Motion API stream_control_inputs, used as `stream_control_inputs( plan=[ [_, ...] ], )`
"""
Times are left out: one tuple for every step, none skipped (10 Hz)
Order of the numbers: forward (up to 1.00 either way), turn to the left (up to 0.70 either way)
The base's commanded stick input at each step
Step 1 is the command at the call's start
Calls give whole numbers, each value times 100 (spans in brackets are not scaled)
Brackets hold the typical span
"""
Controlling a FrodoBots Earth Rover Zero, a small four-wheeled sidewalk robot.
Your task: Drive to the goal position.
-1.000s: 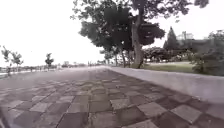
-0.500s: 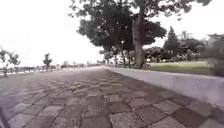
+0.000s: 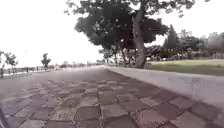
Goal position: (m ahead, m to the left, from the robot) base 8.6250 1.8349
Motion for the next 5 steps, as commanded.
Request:
stream_control_inputs(
  plan=[
    [100, 0],
    [100, 0],
    [100, 0],
    [100, 0],
    [100, 0]
  ],
)
